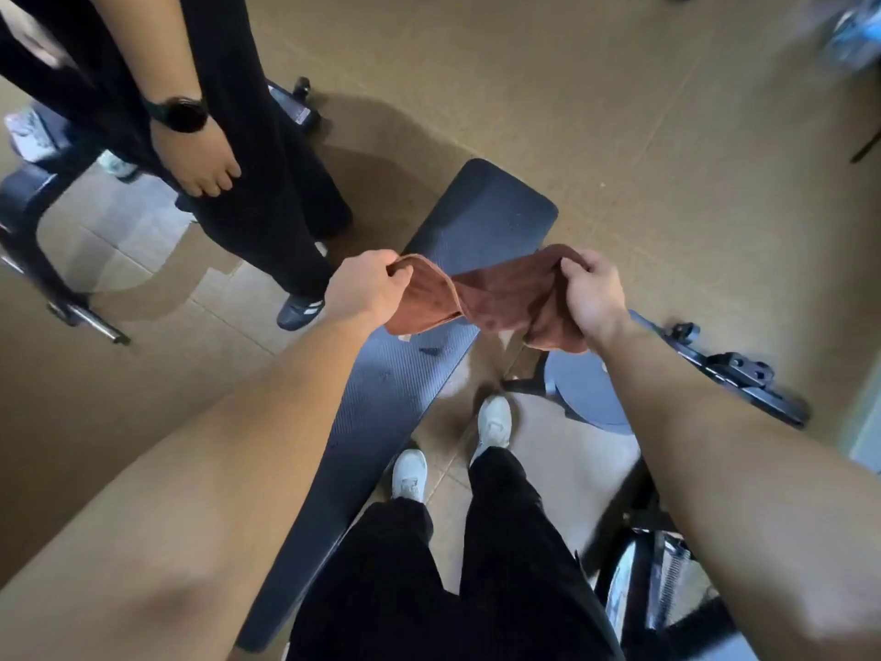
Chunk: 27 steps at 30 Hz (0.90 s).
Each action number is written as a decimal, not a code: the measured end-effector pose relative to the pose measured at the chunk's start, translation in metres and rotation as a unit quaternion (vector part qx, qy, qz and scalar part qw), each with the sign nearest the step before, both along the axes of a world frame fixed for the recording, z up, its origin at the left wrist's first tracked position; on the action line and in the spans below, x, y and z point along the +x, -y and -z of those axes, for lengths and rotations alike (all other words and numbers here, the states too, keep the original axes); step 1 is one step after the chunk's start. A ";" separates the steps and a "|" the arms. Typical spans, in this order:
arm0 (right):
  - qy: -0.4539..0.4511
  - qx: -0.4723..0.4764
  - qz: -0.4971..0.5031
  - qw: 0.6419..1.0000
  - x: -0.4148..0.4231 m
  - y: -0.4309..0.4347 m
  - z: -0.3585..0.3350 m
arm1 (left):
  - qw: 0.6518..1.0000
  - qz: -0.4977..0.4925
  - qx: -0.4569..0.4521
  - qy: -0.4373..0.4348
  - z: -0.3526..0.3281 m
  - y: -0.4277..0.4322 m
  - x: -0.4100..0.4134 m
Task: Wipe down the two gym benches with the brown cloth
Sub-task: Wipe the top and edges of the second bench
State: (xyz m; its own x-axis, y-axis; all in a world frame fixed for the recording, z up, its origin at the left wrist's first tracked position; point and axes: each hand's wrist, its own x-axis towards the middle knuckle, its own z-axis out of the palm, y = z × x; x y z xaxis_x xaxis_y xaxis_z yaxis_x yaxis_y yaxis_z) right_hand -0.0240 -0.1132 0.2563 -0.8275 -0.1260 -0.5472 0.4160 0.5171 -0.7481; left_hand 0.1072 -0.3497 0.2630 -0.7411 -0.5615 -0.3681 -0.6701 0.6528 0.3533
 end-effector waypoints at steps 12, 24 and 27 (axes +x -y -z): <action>0.090 -0.086 0.043 0.991 -0.150 0.069 0.159 | 0.995 0.060 -0.064 0.054 0.166 0.010 -0.144; -0.275 0.303 -0.411 0.815 -0.170 0.111 0.392 | 0.962 0.234 -0.141 -0.019 0.411 0.002 -0.220; -0.300 0.323 -0.375 0.815 -0.197 0.124 0.408 | 0.960 0.226 -0.157 -0.052 0.423 0.017 -0.256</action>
State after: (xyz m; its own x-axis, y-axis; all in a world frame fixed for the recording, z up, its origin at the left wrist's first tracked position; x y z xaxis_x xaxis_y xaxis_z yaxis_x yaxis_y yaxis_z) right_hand -0.2214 -0.2376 -0.1519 -0.7932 -0.5662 -0.2242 -0.5400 0.8242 -0.1707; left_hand -0.1487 -0.3671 -0.1601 -0.9588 -0.2448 -0.1444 -0.2649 0.9538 0.1420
